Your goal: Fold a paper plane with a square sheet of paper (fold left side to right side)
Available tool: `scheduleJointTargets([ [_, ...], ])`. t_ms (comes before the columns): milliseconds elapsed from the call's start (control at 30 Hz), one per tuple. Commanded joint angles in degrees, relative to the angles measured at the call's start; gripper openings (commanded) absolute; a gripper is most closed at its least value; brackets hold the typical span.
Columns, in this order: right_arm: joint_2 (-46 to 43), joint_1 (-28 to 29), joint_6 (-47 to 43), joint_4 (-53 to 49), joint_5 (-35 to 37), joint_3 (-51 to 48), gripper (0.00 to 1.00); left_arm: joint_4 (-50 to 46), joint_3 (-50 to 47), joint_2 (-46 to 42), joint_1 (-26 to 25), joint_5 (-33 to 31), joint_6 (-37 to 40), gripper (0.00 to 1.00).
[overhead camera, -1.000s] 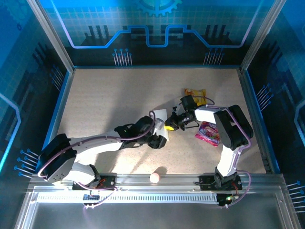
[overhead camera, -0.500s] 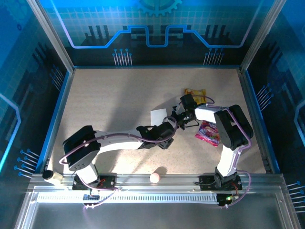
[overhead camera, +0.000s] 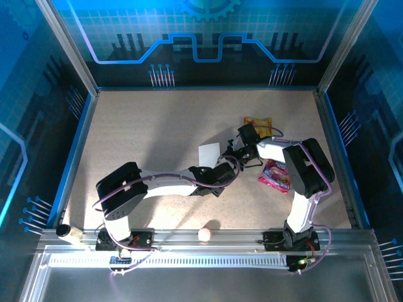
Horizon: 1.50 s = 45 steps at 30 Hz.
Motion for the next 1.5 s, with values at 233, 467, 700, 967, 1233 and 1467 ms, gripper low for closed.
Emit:
scheduleJointTargets([
  [233,-0.1,0.6,0.7,0.5,0.3,-0.4,0.12,-0.8,0.3,-1.6,-0.1,-2.0,-0.9,0.04],
  [467,-0.4,-0.2,1.2,1.7,1.4,0.6,0.24,1.0,-2.1,-3.6,-0.1,-1.1,-1.3,0.0],
  [700,-0.5,-1.4,4.7,8.6,3.0,0.6,0.37,3.2,-4.4,-5.6,0.1,1.2,-2.6,0.0],
  [967,-5.6,-5.4,5.3,15.9,6.7,-5.5,0.37,6.7,-7.0,-8.8,2.9,7.9,-3.6,0.0],
  [1233,-14.6,-8.2,-5.7,9.5,6.9,-13.4,0.27,13.3,-11.2,-11.0,11.1,23.9,-8.0,0.0],
  [1467,-15.5,-6.2,-12.1,10.6,0.2,-17.8,0.05,20.4,-15.3,-11.2,19.0,37.3,-12.5,0.0],
])
